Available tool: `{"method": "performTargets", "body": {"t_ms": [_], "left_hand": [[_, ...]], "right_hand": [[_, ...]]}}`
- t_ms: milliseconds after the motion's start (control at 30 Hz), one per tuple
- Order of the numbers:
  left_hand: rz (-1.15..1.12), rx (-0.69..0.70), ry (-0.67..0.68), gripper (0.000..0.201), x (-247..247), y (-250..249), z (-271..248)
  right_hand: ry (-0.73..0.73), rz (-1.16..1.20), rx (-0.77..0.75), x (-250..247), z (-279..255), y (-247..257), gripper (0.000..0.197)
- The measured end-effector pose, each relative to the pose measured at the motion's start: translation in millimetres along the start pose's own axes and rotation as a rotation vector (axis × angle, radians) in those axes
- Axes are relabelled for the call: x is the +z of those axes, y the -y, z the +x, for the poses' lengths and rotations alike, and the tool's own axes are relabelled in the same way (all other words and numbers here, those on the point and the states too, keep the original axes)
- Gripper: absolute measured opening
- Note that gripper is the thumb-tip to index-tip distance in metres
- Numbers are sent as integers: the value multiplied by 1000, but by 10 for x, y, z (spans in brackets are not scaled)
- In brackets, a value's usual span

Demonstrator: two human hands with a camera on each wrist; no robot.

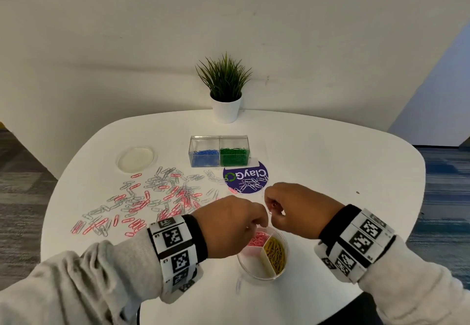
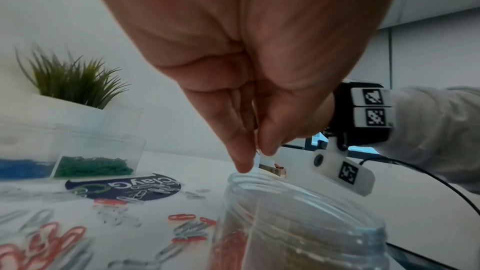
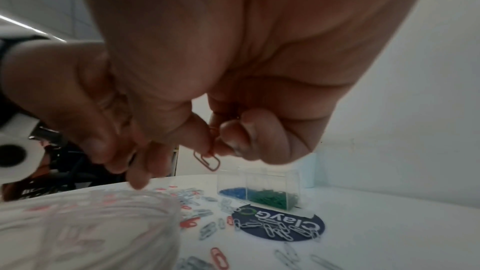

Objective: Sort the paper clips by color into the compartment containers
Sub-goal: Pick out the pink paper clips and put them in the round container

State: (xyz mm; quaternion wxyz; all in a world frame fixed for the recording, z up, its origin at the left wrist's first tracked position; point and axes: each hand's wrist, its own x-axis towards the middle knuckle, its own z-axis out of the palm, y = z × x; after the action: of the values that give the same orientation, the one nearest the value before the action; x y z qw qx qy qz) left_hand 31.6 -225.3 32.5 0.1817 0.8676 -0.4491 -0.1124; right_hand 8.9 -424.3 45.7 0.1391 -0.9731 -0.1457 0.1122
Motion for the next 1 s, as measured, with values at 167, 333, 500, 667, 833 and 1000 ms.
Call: {"method": "performTargets", "body": {"t_ms": [167, 333, 500, 667, 833, 1000], "left_hand": [[4, -112, -83, 15, 12, 109, -35], [-73, -281, 12, 23, 147, 156, -108], [-106, -311, 18, 21, 185, 165, -121], [-148, -298, 95, 21, 184, 130, -197], [17, -314, 50, 24, 217, 372, -69], [150, -330, 85, 35, 358, 462, 108]], "right_hand": [[10, -11, -52, 135, -26, 83, 7], [7, -8, -127, 254, -18, 159, 29], [-19, 44, -120, 228, -74, 136, 32], [-100, 117, 38, 219, -10, -154, 20], [44, 35, 135, 406, 197, -274, 17], [62, -8, 156, 546, 376, -222, 19]]}}
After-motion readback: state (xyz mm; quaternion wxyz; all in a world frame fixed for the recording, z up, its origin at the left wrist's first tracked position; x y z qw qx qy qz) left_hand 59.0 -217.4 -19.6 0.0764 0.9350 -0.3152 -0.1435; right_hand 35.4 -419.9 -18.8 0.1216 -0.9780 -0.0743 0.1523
